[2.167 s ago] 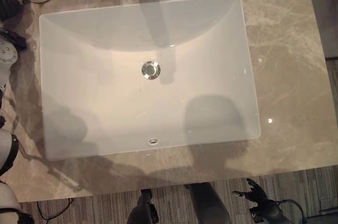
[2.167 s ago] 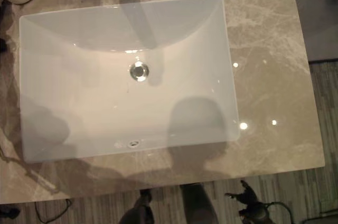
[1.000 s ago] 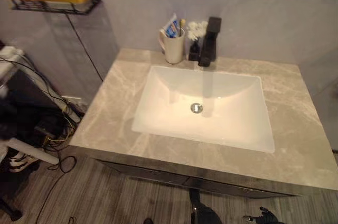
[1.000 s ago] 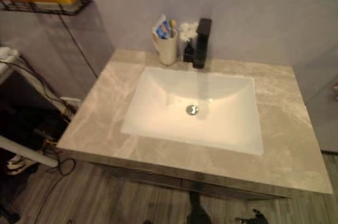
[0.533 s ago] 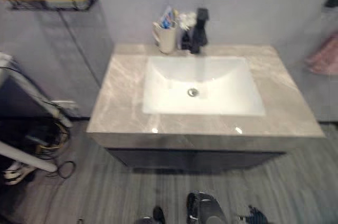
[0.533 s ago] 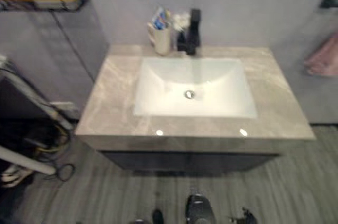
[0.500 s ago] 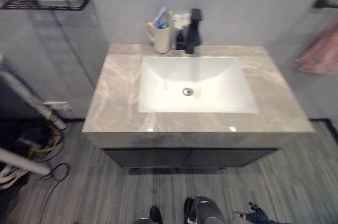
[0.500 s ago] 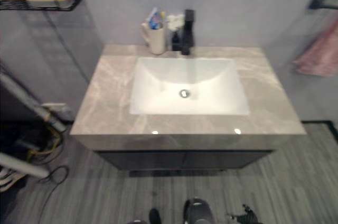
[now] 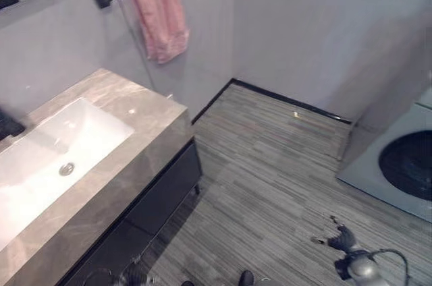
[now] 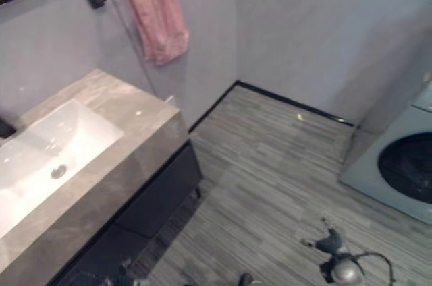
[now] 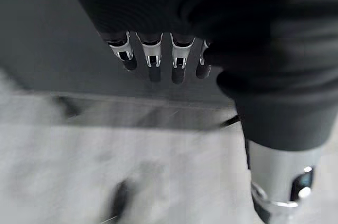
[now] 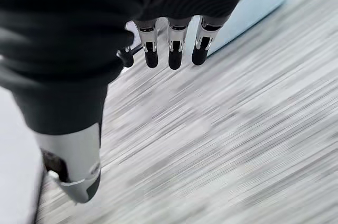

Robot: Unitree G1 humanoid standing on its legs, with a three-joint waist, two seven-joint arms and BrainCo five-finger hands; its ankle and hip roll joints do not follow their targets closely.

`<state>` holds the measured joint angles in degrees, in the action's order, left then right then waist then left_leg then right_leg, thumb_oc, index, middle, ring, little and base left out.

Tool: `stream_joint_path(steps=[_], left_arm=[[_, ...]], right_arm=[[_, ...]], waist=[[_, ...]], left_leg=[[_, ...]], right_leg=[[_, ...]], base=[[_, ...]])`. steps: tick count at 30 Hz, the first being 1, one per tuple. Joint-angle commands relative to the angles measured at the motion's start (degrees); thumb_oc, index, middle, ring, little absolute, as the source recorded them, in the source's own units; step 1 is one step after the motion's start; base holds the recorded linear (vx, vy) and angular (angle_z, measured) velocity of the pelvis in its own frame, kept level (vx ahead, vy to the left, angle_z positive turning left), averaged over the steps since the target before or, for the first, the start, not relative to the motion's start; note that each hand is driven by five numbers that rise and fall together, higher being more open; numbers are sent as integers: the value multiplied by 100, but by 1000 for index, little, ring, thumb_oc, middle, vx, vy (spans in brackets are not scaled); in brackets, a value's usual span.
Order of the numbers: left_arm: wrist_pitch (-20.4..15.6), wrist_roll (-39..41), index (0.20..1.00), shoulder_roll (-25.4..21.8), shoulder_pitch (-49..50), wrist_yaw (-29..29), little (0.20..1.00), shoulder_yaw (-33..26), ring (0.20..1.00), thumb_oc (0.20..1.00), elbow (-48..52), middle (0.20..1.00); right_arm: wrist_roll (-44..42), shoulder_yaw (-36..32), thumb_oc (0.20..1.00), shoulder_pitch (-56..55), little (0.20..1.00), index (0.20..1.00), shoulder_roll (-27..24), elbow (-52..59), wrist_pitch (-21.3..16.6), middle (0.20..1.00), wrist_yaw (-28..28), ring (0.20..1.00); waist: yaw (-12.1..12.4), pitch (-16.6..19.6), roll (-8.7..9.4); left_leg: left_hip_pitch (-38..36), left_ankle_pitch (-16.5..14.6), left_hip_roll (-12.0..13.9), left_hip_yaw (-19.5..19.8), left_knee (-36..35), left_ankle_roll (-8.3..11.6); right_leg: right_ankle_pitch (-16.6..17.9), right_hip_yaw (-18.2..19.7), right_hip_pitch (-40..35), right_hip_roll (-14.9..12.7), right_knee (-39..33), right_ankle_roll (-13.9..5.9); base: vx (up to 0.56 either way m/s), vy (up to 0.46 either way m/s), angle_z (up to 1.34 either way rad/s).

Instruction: Put brush and paste in cup on sink, flatten towel.

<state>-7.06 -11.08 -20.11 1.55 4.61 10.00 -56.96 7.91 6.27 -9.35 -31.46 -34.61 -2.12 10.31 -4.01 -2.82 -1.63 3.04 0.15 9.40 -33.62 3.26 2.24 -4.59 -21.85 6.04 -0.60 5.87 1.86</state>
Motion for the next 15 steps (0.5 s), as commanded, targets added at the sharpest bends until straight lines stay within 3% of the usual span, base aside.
stream_joint_path(steps=[1,2,5,9,13,15], left_arm=[[-89,-5,1000,-57,-357,314,1000,318,1000,1000,42,1000],[-86,-9,1000,-55,-360,316,1000,324,1000,1000,42,1000],[-77,-176,1000,-139,-553,395,1000,483,1000,1000,243,1000],[-184,-262,1000,-304,-561,499,1000,679,1000,1000,526,1000],[-257,-86,1000,-365,-618,483,1000,817,1000,1000,731,1000],[-274,-24,1000,-405,-640,518,1000,811,1000,1000,859,1000]], right_arm=[[269,-59,1000,221,1000,1000,1,640,-255,1000,133,1000],[271,-74,1000,204,1000,1000,0,663,-246,1000,126,1000],[336,1,1000,201,1000,1000,-122,1026,-305,1000,82,1000],[228,457,1000,679,1000,1000,-196,1058,-480,1000,-45,1000],[28,642,1000,865,1000,1000,-140,933,-516,1000,-49,1000],[63,711,1000,947,1000,1000,-152,910,-535,1000,-54,1000]], waist=[[-59,-280,72],[-53,-282,71],[-10,-429,168],[416,-714,319],[633,-771,398],[692,-793,379]], left_leg=[[123,94,-458,-68,-167,-19],[121,97,-456,-65,-167,-15],[341,8,-497,716,229,95],[848,-48,-932,2611,1120,-11],[1227,62,-1121,3521,852,8],[1272,221,-1113,3600,710,41]], right_leg=[[352,324,-454,-534,-563,-948],[355,323,-461,-530,-572,-945],[306,622,-508,-410,-668,-859],[380,1349,-408,-188,-624,-701],[382,1732,-493,-136,-674,-746],[327,1926,-472,-86,-584,-726]], base=[[14,-138,-65],[37,-151,-51],[31,-138,-34],[-30,-98,-109],[93,-1,-134],[106,73,-27]])
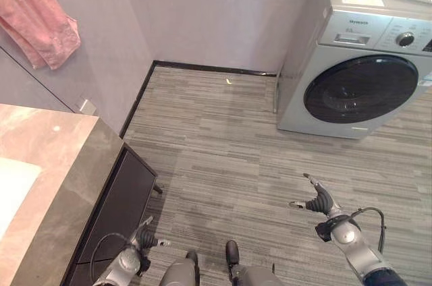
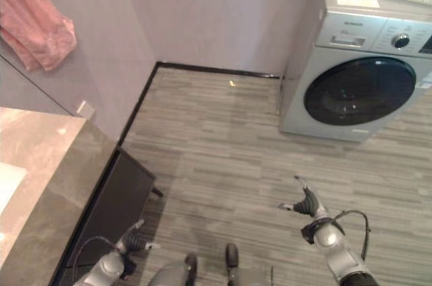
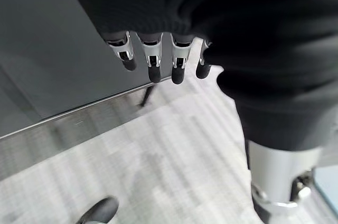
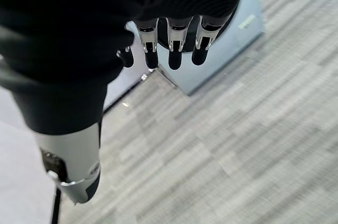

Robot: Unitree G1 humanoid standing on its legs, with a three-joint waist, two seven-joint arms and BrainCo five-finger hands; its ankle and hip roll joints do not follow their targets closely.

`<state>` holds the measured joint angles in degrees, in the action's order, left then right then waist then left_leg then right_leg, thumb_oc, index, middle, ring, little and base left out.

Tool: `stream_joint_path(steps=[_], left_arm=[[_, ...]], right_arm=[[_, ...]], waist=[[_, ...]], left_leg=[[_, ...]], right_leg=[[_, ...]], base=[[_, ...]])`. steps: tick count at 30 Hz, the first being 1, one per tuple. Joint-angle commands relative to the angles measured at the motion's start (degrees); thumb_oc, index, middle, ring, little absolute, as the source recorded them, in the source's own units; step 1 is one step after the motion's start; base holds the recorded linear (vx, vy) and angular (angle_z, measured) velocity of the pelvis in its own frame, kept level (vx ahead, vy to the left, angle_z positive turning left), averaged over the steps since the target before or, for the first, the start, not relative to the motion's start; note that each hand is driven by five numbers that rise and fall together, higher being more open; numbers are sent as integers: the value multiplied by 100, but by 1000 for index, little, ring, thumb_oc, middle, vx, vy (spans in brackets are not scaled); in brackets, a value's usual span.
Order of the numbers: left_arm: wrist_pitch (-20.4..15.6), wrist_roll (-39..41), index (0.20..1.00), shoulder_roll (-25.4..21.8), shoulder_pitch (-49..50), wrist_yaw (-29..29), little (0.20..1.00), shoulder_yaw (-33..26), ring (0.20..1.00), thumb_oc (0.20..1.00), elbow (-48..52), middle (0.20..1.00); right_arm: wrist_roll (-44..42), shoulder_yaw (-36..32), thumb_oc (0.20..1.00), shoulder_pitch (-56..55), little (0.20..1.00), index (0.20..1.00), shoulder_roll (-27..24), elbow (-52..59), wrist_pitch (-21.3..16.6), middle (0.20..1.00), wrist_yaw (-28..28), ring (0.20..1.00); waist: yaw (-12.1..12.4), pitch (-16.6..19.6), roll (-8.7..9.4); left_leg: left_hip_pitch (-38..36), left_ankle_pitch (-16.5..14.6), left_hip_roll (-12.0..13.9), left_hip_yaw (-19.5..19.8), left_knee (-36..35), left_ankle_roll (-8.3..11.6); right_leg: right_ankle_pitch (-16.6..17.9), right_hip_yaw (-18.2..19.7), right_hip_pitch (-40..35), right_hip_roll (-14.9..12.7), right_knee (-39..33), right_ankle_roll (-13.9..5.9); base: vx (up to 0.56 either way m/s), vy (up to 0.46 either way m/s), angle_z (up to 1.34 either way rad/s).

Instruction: Put brush and paste in cup on sink, flatten towel.

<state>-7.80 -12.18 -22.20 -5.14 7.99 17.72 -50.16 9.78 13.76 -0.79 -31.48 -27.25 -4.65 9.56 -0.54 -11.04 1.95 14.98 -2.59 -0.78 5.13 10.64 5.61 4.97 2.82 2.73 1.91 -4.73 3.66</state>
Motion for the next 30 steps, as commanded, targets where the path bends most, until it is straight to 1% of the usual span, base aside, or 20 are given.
stream_joint_path(steps=[1,2,5,8,9,10,11,13,15,16,17,18,19,20,21,23,24,25,27,30], left_arm=[[-221,181,1000,-225,30,110,1000,36,1000,1000,391,1000],[-225,255,1000,-220,99,79,1000,-3,1000,1000,539,1000],[-235,370,1000,-259,198,24,1000,-79,1000,1000,754,1000],[-248,506,1000,-353,298,-25,1000,-151,1000,1000,984,1000],[-240,549,1000,-387,310,-27,1000,-181,1000,1000,1048,1000],[-261,554,1000,-439,368,-51,1000,-231,1000,1000,1110,1000],[-262,555,1000,-439,371,-52,1000,-233,1000,1000,1112,1000],[-278,609,1000,-478,307,-50,1000,-141,1000,1000,1158,1000],[-255,605,1000,-436,239,-63,1000,-104,1000,1000,1020,1000],[-258,605,1000,-434,234,-61,1000,-102,1000,1000,1013,1000],[-248,712,1000,-368,234,-91,1000,-109,1000,1000,1004,1000],[-235,799,1000,-343,222,-70,1000,-107,1000,1000,1046,1000],[-242,1174,1000,-247,157,-36,1000,-154,1000,1000,1198,1000],[-240,1178,1000,-250,155,-37,1000,-153,1000,1000,1200,1000],[-283,1432,1000,-201,129,7,1000,-221,1000,1000,1344,1000],[-389,2020,1000,-4,54,165,1000,-375,1000,1000,1456,1000],[-433,2449,1000,220,-25,287,1000,-457,1000,1000,1439,1000],[-435,2451,1000,220,-28,287,1000,-457,1000,1000,1436,1000],[-534,2927,1000,408,-114,421,1000,-479,1000,1000,1492,1000],[-522,3139,1000,435,-89,418,1000,-423,1000,1000,1696,1000]], right_arm=[[-99,-64,1000,86,1000,1000,-156,142,-272,1000,2,1000],[17,-102,1000,42,1000,1000,-190,51,-219,1000,-4,1000],[85,-223,1000,-35,1000,1000,-178,-69,-162,1000,6,1000],[49,-351,1000,34,1000,1000,-119,-382,-117,1000,47,1000],[-1,-386,1000,88,1000,1000,-101,-418,-113,1000,58,1000],[-41,-392,1000,127,1000,1000,-90,-412,-109,1000,46,1000],[-42,-391,1000,126,1000,1000,-90,-411,-108,1000,45,1000],[-147,-466,1000,69,1000,1000,-119,-418,-124,1000,64,1000],[-300,-438,1000,41,1000,1000,-79,-381,-164,1000,51,1000],[-301,-439,1000,42,1000,1000,-80,-381,-165,1000,50,1000],[-428,-460,1000,-33,1000,1000,-62,-282,-197,1000,-14,1000],[-631,-513,1000,-66,1000,1000,-12,-329,-229,1000,-22,1000],[-1343,-639,1000,-109,1000,1000,207,-357,-330,1000,-97,1000],[-1348,-641,1000,-108,1000,1000,206,-358,-331,1000,-99,1000],[-1733,-691,1000,-140,1000,1000,336,-333,-400,1000,-153,1000],[-2488,-732,1000,-157,1000,1000,652,-419,-548,1000,-175,1000],[-2978,-648,1000,-122,1000,1000,935,-380,-647,1000,-125,1000],[-2980,-647,1000,-119,1000,1000,935,-383,-650,1000,-125,1000],[-3534,-606,1000,-64,1000,1000,1131,-435,-726,1000,-126,1000],[-3752,-493,1000,-1,1000,1000,1184,-348,-722,1000,-163,1000]], waist=[[291,33,22],[302,64,-17],[354,84,-12],[442,60,21],[459,48,31],[449,54,32],[449,55,30],[410,26,66],[393,-35,93],[398,-39,90],[375,-71,100],[362,-98,89],[328,-221,69],[322,-223,65],[319,-314,49],[328,-418,66],[325,-464,105],[317,-463,103],[335,-513,104],[363,-469,104]], left_leg=[[22,393,-48,-417,43,-328],[-220,290,-81,-487,-111,-412],[-473,215,-87,-639,-301,-514],[-693,119,21,-896,-353,-618],[-752,34,55,-1003,-320,-627],[-882,-120,134,-1201,-268,-595],[-882,-125,138,-1202,-264,-593],[-788,-196,110,-1182,183,-565],[-658,-288,136,-1200,539,-554],[-649,-301,142,-1202,562,-553],[-600,-440,174,-1245,811,-568],[-547,-467,193,-1236,996,-569],[-413,-505,243,-1181,1385,-546],[-398,-516,247,-1173,1410,-545],[-344,-575,271,-1140,1610,-536],[-136,-585,300,-1049,2039,-521],[27,-473,322,-997,2213,-464],[36,-474,323,-989,2221,-462],[118,-363,360,-1014,2302,-395],[94,-247,319,-1019,2090,-341]], right_leg=[[-685,-513,-147,-355,521,-912],[-739,-407,-167,-329,609,-917],[-833,-415,-129,-327,953,-948],[-796,-763,287,-406,1734,-1170],[-756,-1001,449,-531,1900,-1236],[-680,-1393,601,-811,1767,-1249],[-679,-1393,598,-807,1764,-1248],[-715,-1323,488,-811,1512,-1174],[-815,-1330,450,-751,1591,-1012],[-821,-1326,454,-748,1601,-1010],[-966,-1386,412,-686,1699,-906],[-1043,-1414,423,-658,1811,-861],[-1199,-1465,475,-614,2101,-781],[-1208,-1473,481,-613,2115,-779],[-1290,-1508,497,-599,2274,-748],[-1375,-1618,559,-591,2474,-678],[-1378,-1708,561,-606,2423,-650],[-1378,-1716,563,-605,2422,-649],[-1363,-1808,495,-636,2318,-659],[-1332,-1861,404,-691,2127,-696]], base=[[161,191,-75],[128,167,-75],[117,153,-76],[43,98,-104],[-3,79,-80],[-6,42,-65],[21,0,-66],[25,-17,-55],[-11,-31,-5],[-8,-44,2],[-1,-63,1],[-34,-110,-6],[-32,-74,0],[-53,-79,6],[-38,-70,11],[-38,-136,22],[-8,-119,40],[17,-95,49],[57,-38,33],[135,44,23]])
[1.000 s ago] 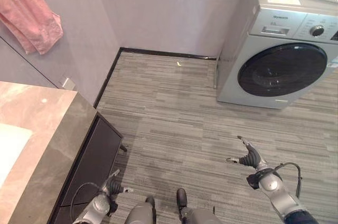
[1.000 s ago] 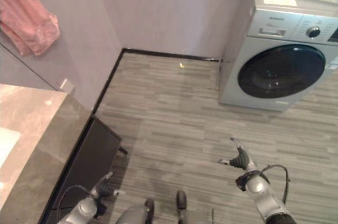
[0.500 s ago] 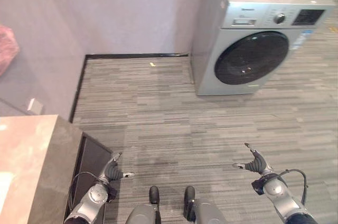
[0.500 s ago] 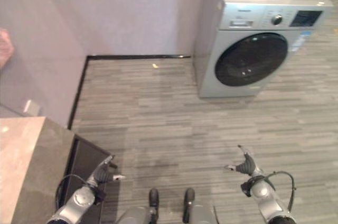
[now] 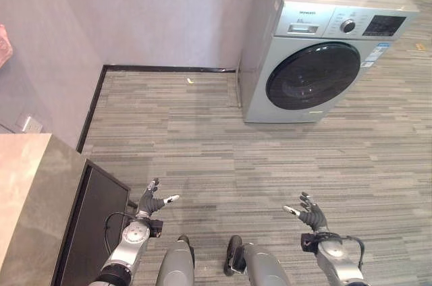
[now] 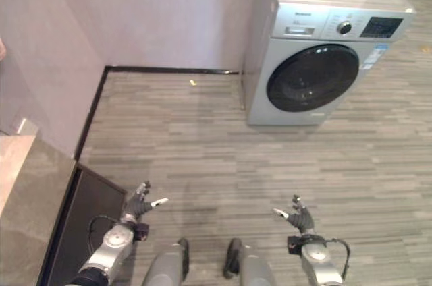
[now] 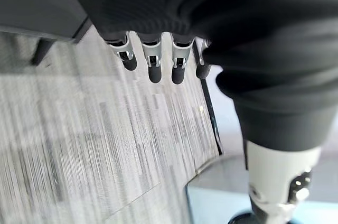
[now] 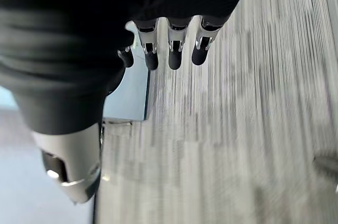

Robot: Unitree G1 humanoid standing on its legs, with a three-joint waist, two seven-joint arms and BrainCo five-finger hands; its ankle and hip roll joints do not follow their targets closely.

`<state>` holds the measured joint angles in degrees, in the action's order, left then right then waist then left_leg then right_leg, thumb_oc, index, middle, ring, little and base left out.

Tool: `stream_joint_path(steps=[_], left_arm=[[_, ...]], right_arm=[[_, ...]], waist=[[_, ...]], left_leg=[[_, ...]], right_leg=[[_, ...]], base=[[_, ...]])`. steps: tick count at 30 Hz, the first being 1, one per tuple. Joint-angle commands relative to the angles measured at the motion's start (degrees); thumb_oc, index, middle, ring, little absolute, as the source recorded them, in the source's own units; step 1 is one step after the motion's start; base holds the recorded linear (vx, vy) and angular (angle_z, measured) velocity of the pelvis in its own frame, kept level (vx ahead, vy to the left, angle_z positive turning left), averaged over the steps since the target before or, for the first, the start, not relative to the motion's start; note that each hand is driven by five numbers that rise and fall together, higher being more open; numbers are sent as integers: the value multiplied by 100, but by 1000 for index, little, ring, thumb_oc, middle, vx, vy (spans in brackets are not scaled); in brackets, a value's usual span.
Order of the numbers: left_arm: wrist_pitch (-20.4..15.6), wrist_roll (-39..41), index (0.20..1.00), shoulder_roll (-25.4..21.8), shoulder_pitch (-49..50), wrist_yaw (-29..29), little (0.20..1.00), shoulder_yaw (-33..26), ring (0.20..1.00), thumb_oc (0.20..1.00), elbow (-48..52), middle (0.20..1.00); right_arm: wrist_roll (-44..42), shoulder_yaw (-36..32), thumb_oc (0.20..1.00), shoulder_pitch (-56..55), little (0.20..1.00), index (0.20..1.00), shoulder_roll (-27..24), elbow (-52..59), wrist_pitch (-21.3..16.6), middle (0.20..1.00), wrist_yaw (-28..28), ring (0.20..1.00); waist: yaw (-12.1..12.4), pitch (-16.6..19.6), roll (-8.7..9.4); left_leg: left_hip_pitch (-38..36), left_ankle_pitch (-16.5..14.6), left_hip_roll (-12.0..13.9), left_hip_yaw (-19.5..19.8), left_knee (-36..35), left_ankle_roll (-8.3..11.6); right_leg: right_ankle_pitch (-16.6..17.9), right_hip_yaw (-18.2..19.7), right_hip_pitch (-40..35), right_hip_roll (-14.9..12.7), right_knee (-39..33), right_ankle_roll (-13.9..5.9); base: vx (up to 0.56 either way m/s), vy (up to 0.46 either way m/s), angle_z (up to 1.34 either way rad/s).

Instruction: Put brush and paste in cup on sink, flatten towel.

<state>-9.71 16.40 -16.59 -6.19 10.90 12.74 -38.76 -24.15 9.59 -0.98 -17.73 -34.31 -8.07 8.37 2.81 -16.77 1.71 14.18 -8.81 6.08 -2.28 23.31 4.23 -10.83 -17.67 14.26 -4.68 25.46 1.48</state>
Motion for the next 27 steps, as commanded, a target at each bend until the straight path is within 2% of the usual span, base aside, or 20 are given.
stream_joint_path(steps=[1,3,5,7,8,9,10,12,14,15,16,17,18,19,20,22,23,25,27], left_arm=[[-322,221,1000,-195,41,75,1000,124,1000,1000,653,1000],[-336,194,1000,-230,87,40,1000,129,1000,1000,738,1000],[-318,2,1000,-368,226,-10,1000,130,1000,1000,983,1000],[-309,-51,1000,-405,262,-47,1000,125,1000,1000,1034,1000],[-307,-135,1000,-451,371,-64,1000,59,1000,1000,1103,1000],[-306,-135,1000,-452,371,-64,1000,58,1000,1000,1104,1000],[-311,-157,1000,-468,412,-73,1000,35,1000,1000,1145,1000],[-300,-192,1000,-533,460,-99,1000,25,1000,1000,1184,1000],[-303,-265,1000,-548,394,-102,1000,25,1000,1000,1086,1000],[-318,-258,1000,-540,413,-111,1000,-13,1000,1000,1056,1000],[-311,-252,1000,-525,431,-107,1000,-60,1000,1000,997,1000],[-311,-253,1000,-520,433,-107,1000,-60,1000,1000,997,1000],[-312,-292,1000,-500,413,-116,1000,-58,1000,1000,907,1000],[-312,-292,1000,-500,413,-116,1000,-58,1000,1000,907,1000],[-331,-326,1000,-489,397,-145,1000,-83,1000,1000,795,1000],[-322,-396,1000,-473,417,-137,1000,-125,1000,1000,734,1000],[-325,-408,1000,-456,455,-143,1000,-159,1000,1000,710,1000],[-325,-408,1000,-454,456,-143,1000,-158,1000,1000,710,1000],[-326,-464,1000,-440,423,-134,1000,-80,1000,1000,634,1000]], right_arm=[[-343,-19,1000,126,1000,1000,-204,361,-359,1000,-57,1000],[-281,13,1000,136,1000,1000,-234,397,-342,1000,-71,1000],[-132,14,1000,117,1000,1000,-315,472,-260,1000,-127,1000],[-101,-10,1000,77,1000,1000,-325,508,-241,1000,-158,1000],[6,-33,1000,-19,1000,1000,-338,619,-196,1000,-231,1000],[6,-33,1000,-18,1000,1000,-337,619,-195,1000,-231,1000],[50,-56,1000,-61,1000,1000,-348,609,-176,1000,-268,1000],[107,-94,1000,-129,1000,1000,-356,661,-180,1000,-279,1000],[72,-137,1000,-201,1000,1000,-359,756,-187,1000,-341,1000],[54,-148,1000,-242,1000,1000,-354,804,-185,1000,-397,1000],[85,-152,1000,-259,1000,1000,-398,782,-206,1000,-395,1000],[86,-151,1000,-262,1000,1000,-403,784,-206,1000,-394,1000],[83,-172,1000,-296,1000,1000,-406,771,-208,1000,-390,1000],[83,-172,1000,-296,1000,1000,-406,771,-208,1000,-390,1000],[117,-193,1000,-372,1000,1000,-420,824,-192,1000,-426,1000],[194,-241,1000,-440,1000,1000,-377,813,-166,1000,-446,1000],[265,-289,1000,-582,1000,1000,-343,890,-134,1000,-489,1000],[266,-289,1000,-584,1000,1000,-346,892,-133,1000,-489,1000],[282,-367,1000,-885,1000,1000,-383,998,-110,1000,-602,1000]], waist=[[54,125,113],[73,136,100],[130,208,41],[125,269,24],[83,306,-10],[79,322,-5],[38,315,-29],[-72,292,-95],[-226,331,-81],[-232,350,-81],[-325,393,-73],[-332,385,-94],[-410,370,-77],[-410,370,-77],[-514,361,-70],[-584,389,-75],[-687,411,-93],[-688,401,-110],[-943,580,-102]], left_leg=[[117,344,-422,-279,685,-208],[82,314,-456,-285,624,-229],[-104,122,-652,-288,317,-372],[-182,86,-751,-264,136,-444],[-403,-117,-943,-264,-120,-653],[-393,-96,-949,-263,-142,-655],[-456,-83,-998,-265,-229,-708],[-593,10,-1016,-201,-421,-751],[-714,128,-1051,-122,-642,-689],[-841,113,-1057,-148,-804,-672],[-1128,95,-1048,-77,-1023,-616],[-1151,83,-1031,-64,-1030,-611],[-1316,81,-1045,8,-1035,-553],[-1316,81,-1045,8,-1035,-553],[-1643,21,-1010,110,-1217,-426],[-1940,3,-905,215,-1325,-310],[-2296,-1,-783,372,-1428,-223],[-2315,-5,-765,374,-1436,-220],[-2640,292,-515,694,-1382,-70]], right_leg=[[277,220,-798,-82,-960,-524],[286,252,-819,-123,-980,-551],[304,368,-862,-236,-929,-661],[348,401,-809,-304,-834,-717],[680,541,-631,-522,-386,-831],[694,539,-617,-526,-399,-832],[868,614,-495,-583,-145,-849],[939,868,-196,-399,301,-852],[751,1116,160,99,45,-781],[771,970,199,71,-152,-771],[1016,851,595,17,-821,-813],[1014,834,564,33,-838,-812],[1237,951,691,57,-1283,-886],[1237,951,691,57,-1283,-886],[1680,991,815,-62,-2103,-1069],[1970,897,1069,-229,-2569,-1184],[2126,886,1186,-273,-2646,-1264],[2122,874,1166,-259,-2651,-1263],[2246,1340,1164,18,-2198,-1165]], base=[[124,85,19],[166,149,5],[211,223,1],[175,210,11],[218,268,13],[198,272,10],[122,159,2],[170,157,7],[211,61,29],[390,31,42],[313,4,34],[379,-29,13],[149,-16,12],[445,-49,23],[470,-62,33],[655,-129,39],[518,-126,27],[358,-111,41],[612,-301,83]])
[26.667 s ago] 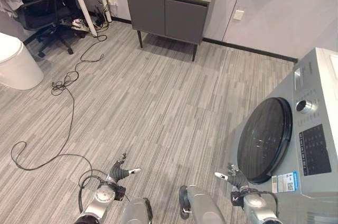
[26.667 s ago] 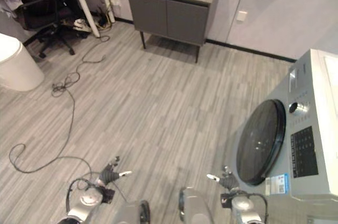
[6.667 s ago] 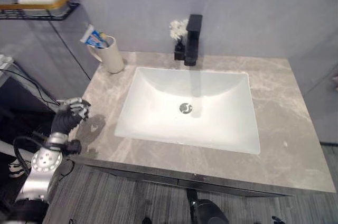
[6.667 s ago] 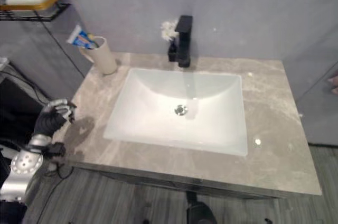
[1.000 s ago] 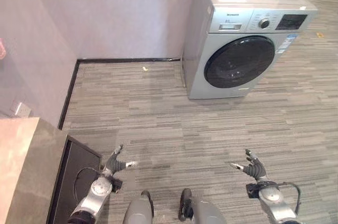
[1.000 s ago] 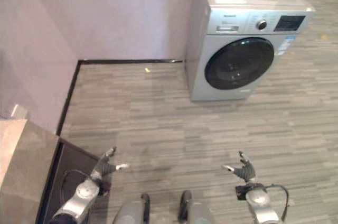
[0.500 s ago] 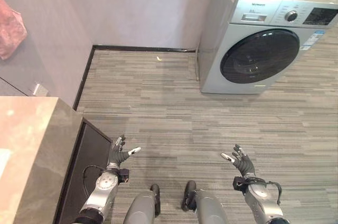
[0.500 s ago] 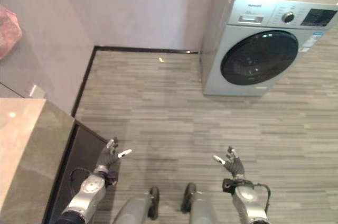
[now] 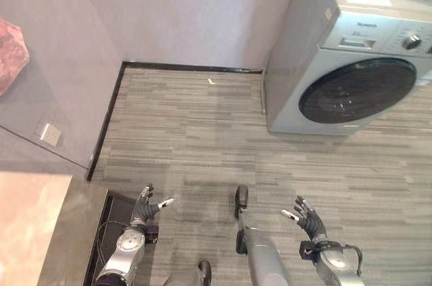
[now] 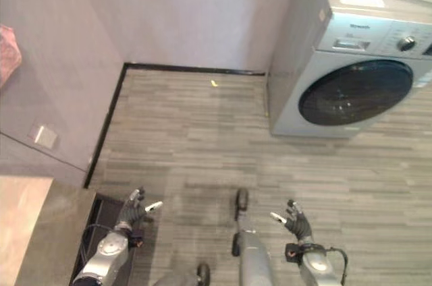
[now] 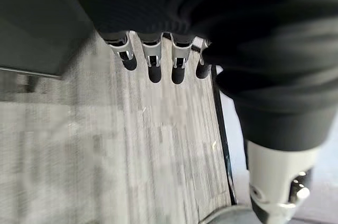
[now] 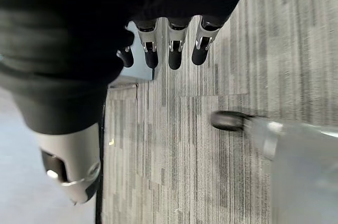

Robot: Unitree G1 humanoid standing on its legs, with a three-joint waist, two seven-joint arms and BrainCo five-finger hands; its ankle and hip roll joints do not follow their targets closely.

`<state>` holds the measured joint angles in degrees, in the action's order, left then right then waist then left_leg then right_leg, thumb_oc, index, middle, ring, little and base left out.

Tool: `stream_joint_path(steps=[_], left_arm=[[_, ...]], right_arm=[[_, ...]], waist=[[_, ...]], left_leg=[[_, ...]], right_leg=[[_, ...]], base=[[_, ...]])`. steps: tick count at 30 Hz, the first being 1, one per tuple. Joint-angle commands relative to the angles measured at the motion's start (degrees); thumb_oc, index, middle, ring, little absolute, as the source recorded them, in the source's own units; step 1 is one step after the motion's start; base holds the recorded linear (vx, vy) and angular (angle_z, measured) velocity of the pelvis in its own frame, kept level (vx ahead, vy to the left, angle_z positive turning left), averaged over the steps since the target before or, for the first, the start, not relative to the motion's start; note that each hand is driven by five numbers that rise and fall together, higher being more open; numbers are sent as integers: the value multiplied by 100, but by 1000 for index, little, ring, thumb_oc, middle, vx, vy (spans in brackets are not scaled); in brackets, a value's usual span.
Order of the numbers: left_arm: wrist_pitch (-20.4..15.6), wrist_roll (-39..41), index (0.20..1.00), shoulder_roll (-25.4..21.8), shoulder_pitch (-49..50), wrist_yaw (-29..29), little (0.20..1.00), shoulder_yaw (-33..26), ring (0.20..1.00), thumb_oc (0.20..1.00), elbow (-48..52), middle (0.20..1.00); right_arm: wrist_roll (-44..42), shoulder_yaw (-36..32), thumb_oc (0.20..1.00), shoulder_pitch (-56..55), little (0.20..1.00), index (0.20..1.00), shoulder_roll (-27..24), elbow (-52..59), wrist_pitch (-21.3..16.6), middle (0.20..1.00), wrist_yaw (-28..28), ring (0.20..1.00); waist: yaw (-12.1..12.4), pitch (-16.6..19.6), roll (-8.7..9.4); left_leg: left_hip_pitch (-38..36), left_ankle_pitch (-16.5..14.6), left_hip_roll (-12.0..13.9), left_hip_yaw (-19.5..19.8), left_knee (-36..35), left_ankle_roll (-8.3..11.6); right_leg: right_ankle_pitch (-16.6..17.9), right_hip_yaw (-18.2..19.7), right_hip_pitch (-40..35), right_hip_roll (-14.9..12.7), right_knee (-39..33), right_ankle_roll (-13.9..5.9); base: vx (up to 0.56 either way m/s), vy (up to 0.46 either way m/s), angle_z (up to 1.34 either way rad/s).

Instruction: Put brush and paste in cup on sink, flatten towel.

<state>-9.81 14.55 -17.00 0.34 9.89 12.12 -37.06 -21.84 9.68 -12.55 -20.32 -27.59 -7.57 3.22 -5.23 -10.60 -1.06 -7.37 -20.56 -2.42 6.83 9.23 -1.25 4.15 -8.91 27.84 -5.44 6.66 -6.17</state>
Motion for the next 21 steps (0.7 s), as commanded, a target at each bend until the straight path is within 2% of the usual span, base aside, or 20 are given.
stream_joint_path(steps=[1,3,4,5,6,7,8,9,10,11,12,13,14,15,16,17,18,20,21], left_arm=[[-302,-285,1000,-372,-251,-83,1000,47,1000,1000,410,1000],[-253,-343,1000,-336,-286,-76,1000,130,1000,1000,264,1000],[-245,-330,1000,-330,-301,-94,1000,159,1000,1000,203,1000],[-245,-330,1000,-330,-301,-95,1000,159,1000,1000,203,1000],[-225,-332,1000,-326,-312,-90,1000,167,1000,1000,154,1000],[-163,-305,1000,-367,-416,-32,1000,154,1000,1000,130,1000],[-163,-305,1000,-370,-418,-32,1000,154,1000,1000,129,1000],[-160,-252,1000,-374,-537,-19,1000,157,1000,1000,96,1000],[-175,-167,1000,-345,-639,-52,1000,215,1000,1000,71,1000],[-175,-167,1000,-344,-638,-52,1000,217,1000,1000,71,1000],[-185,-162,1000,-299,-651,-60,1000,259,1000,1000,5,1000],[-202,-155,1000,-290,-629,-79,1000,263,1000,1000,59,1000],[-210,-164,1000,-293,-639,-57,1000,283,1000,1000,65,1000],[-219,-163,1000,-308,-662,-54,1000,301,1000,1000,61,1000],[-219,-163,1000,-308,-662,-54,1000,301,1000,1000,61,1000],[-221,-248,1000,-323,-647,-40,1000,309,1000,1000,10,1000],[-215,-280,1000,-330,-618,-58,1000,295,1000,1000,0,1000],[-216,-295,1000,-341,-530,-71,1000,271,1000,1000,32,1000],[-207,-326,1000,-352,-512,-91,1000,262,1000,1000,50,1000]], right_arm=[[10,-395,1000,192,1000,1000,-116,371,-118,1000,-131,1000],[-48,-403,1000,161,1000,1000,-154,280,-149,1000,-132,1000],[-86,-400,1000,120,1000,1000,-167,325,-133,1000,-120,1000],[-86,-399,1000,120,1000,1000,-166,325,-133,1000,-120,1000],[-100,-348,1000,109,1000,1000,-283,352,-188,1000,-161,1000],[-130,-274,1000,187,1000,1000,-333,375,-172,1000,-103,1000],[-130,-274,1000,190,1000,1000,-330,374,-172,1000,-103,1000],[-166,-275,1000,206,1000,1000,-344,377,-162,1000,-67,1000],[-143,-333,1000,35,1000,1000,-382,533,-157,1000,-80,1000],[-143,-335,1000,30,1000,1000,-383,537,-155,1000,-80,1000],[-128,-366,1000,-89,1000,1000,-401,528,-162,1000,-112,1000],[-94,-399,1000,-136,1000,1000,-451,637,-163,1000,-137,1000],[-49,-412,1000,-163,1000,1000,-495,720,-173,1000,-142,1000],[18,-369,1000,-142,1000,1000,-538,770,-185,1000,-199,1000],[18,-369,1000,-142,1000,1000,-538,770,-185,1000,-199,1000],[148,-324,1000,-127,1000,1000,-593,855,-199,1000,-268,1000],[244,-304,1000,-155,1000,1000,-636,901,-198,1000,-307,1000],[330,-291,1000,-195,1000,1000,-690,1077,-186,1000,-349,1000],[317,-294,1000,-219,1000,1000,-673,1126,-182,1000,-377,1000]], waist=[[-167,19,195],[-163,52,135],[-164,39,190],[-166,41,192],[-38,-44,322],[41,-135,463],[35,-125,474],[78,-174,515],[98,-181,489],[103,-186,491],[90,-174,439],[135,-200,456],[156,-221,458],[209,-253,473],[208,-253,474],[303,-262,410],[337,-244,387],[383,-251,369],[385,-217,349]], left_leg=[[-422,1642,371,-215,128,536],[-137,2541,607,-78,1008,681],[111,2891,667,-80,1540,698],[114,2893,664,-77,1539,698],[803,3200,640,-80,2996,566],[1357,3022,894,-626,3396,475],[1376,3032,882,-624,3396,472],[1640,2880,1045,-969,3215,446],[1892,2616,1357,-1694,2363,505],[1876,2616,1354,-1700,2355,503],[1912,2488,1608,-1996,1781,646],[2048,2418,1638,-2022,1538,672],[2237,2459,1545,-1985,1003,682],[2341,2629,1505,-1928,507,639],[2339,2630,1504,-1928,505,639],[2419,3123,1587,-1756,-388,831],[2546,3238,1739,-1795,-674,949],[2473,3537,1904,-1962,-1029,982],[2466,3606,2007,-2219,-1065,1017]], right_leg=[[719,508,-276,160,-281,-340],[498,546,-487,494,24,-106],[339,502,-653,541,73,32],[339,501,-650,538,73,32],[56,462,-1031,600,116,289],[-162,329,-1312,568,103,397],[-154,328,-1298,556,100,396],[-211,272,-1436,521,75,419],[-401,29,-1756,419,-14,382],[-403,34,-1765,417,-14,380],[-629,-77,-1940,372,-27,295],[-697,-163,-2012,308,-40,275],[-767,-237,-2078,243,-59,219],[-716,-302,-2077,215,-67,228],[-717,-302,-2077,214,-67,228],[-798,-340,-2325,188,-119,136],[-910,-350,-2467,127,-124,83],[-963,-389,-2630,48,-79,55],[-1025,-412,-2737,20,-68,20]], base=[[470,-319,109],[465,-365,74],[318,-269,7],[420,-403,-9],[502,-529,31],[498,-529,51],[328,-333,66],[354,-185,52],[359,-183,25],[412,-92,41],[265,-10,61],[348,3,86],[207,18,67],[114,28,31],[265,119,30],[418,188,16],[491,266,10],[358,258,-2],[424,291,1]])
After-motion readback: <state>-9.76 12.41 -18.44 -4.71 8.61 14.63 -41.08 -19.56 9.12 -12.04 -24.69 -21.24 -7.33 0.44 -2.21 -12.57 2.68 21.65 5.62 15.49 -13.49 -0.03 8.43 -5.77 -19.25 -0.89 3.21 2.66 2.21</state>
